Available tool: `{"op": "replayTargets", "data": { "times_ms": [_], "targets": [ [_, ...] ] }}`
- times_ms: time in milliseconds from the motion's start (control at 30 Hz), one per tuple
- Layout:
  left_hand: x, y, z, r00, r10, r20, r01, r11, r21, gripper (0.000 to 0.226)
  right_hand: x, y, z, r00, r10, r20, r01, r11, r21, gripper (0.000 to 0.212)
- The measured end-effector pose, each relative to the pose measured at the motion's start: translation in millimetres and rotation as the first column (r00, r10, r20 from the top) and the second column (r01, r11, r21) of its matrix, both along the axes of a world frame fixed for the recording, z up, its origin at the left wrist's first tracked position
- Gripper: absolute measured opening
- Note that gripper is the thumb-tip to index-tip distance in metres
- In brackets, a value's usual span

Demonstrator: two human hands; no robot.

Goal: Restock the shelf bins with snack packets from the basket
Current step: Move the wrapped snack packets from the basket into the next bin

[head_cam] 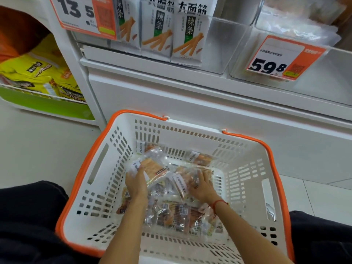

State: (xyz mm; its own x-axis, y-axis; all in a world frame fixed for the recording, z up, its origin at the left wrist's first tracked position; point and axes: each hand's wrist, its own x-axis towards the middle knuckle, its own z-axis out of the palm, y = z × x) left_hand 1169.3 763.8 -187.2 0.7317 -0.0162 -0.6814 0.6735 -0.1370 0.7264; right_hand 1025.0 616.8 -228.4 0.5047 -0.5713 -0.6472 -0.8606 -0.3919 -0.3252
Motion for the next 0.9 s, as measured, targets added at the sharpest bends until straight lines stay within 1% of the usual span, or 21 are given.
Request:
{"op": "replayTargets", "data": {
  "times_ms": [33, 100, 167, 200, 233, 267, 300, 367, 400, 433, 467, 500, 533, 567, 600, 700, 767, 800, 833, 900],
  "targets": [
    [1, 0, -1, 0.999, 0.03, -0.013, -0.03, 1.0, -0.002, 0.065, 0, 4, -1, 0.997, 0.07, -0.032, -0.069, 0.996, 0.051, 0.074],
    [3, 0, -5, 0.997, 0.075, -0.034, -0.075, 0.997, -0.003, 0.062, 2, 16, -5, 0.994, 0.106, -0.027, -0.104, 0.992, 0.066, 0.066],
    [4, 0, -9, 0.992, 0.11, -0.053, -0.11, 0.994, 0.004, 0.062, 7, 28, 0, 0.998, 0.03, 0.058, -0.031, 0.999, 0.011, 0.048],
    [5, 0, -10, 0.992, 0.111, -0.054, -0.111, 0.994, 0.006, 0.061, 9, 32, 1, 0.996, -0.013, 0.094, 0.015, 1.0, -0.018, 0.043],
    [5, 0, -10, 0.993, 0.102, -0.058, -0.102, 0.995, 0.011, 0.059, 10, 36, 3, 0.992, -0.05, 0.116, 0.056, 0.998, -0.043, 0.043],
    [5, -1, -12, 0.994, 0.098, -0.054, -0.097, 0.995, 0.015, 0.058, 11, 36, 3, 0.987, -0.082, 0.14, 0.091, 0.994, -0.065, 0.051],
    [4, -1, -11, 0.993, 0.1, -0.06, -0.099, 0.995, 0.02, 0.057, 12, 36, 5, 0.983, -0.115, 0.145, 0.125, 0.99, -0.067, 0.063],
    [5, -2, -9, 0.992, 0.104, -0.068, -0.103, 0.995, 0.013, 0.052, 15, 34, 5, 0.975, -0.184, 0.122, 0.189, 0.982, -0.028, 0.086],
    [5, -2, -10, 0.993, 0.102, -0.061, -0.102, 0.995, 0.002, 0.048, 17, 33, 4, 0.973, -0.202, 0.109, 0.206, 0.978, -0.029, 0.09],
    [5, -2, -9, 0.993, 0.1, -0.061, -0.101, 0.995, -0.009, 0.043, 20, 33, 3, 0.974, -0.201, 0.105, 0.208, 0.977, -0.056, 0.087],
    [5, -2, -9, 0.993, 0.101, -0.056, -0.103, 0.994, -0.025, 0.04, 21, 32, 1, 0.977, -0.19, 0.1, 0.199, 0.976, -0.088, 0.076],
    [5, -2, -7, 0.993, 0.103, -0.057, -0.105, 0.994, -0.038, 0.039, 23, 31, 2, 0.979, -0.178, 0.103, 0.188, 0.977, -0.097, 0.061],
    [5, -3, -7, 0.993, 0.106, -0.058, -0.109, 0.993, -0.051, 0.039, 24, 31, 4, 0.978, -0.173, 0.116, 0.18, 0.982, -0.059, 0.044],
    [5, -4, -4, 0.992, 0.108, -0.059, -0.112, 0.992, -0.054, 0.04, 24, 29, 4, 0.973, -0.176, 0.15, 0.176, 0.984, 0.014, 0.03],
    [5, -3, -3, 0.993, 0.105, -0.054, -0.108, 0.993, -0.055, 0.042, 22, 25, 6, 0.96, -0.196, 0.199, 0.177, 0.978, 0.109, 0.022],
    [6, -4, 1, 0.995, 0.092, -0.025, -0.093, 0.994, -0.053, 0.045, 16, 10, 29, 0.897, -0.265, 0.354, 0.121, 0.917, 0.381, 0.019],
    [5, -4, 5, 0.998, 0.055, -0.001, -0.055, 0.998, -0.039, 0.049, 11, -5, 49, 0.84, -0.348, 0.417, 0.099, 0.854, 0.511, 0.006],
    [4, -4, 3, 0.999, 0.037, 0.009, -0.036, 0.999, -0.038, 0.052, 8, -14, 60, 0.826, -0.358, 0.436, 0.086, 0.843, 0.531, 0.003],
    [1, -4, 6, 1.0, 0.014, 0.026, -0.013, 0.999, -0.04, 0.053, 5, -24, 72, 0.831, -0.333, 0.446, 0.059, 0.85, 0.524, 0.009],
    [-3, -3, 11, 0.997, -0.044, 0.067, 0.046, 0.998, -0.036, 0.054, -1, -42, 95, 0.87, -0.24, 0.43, -0.021, 0.854, 0.52, 0.019]
  ]
}}
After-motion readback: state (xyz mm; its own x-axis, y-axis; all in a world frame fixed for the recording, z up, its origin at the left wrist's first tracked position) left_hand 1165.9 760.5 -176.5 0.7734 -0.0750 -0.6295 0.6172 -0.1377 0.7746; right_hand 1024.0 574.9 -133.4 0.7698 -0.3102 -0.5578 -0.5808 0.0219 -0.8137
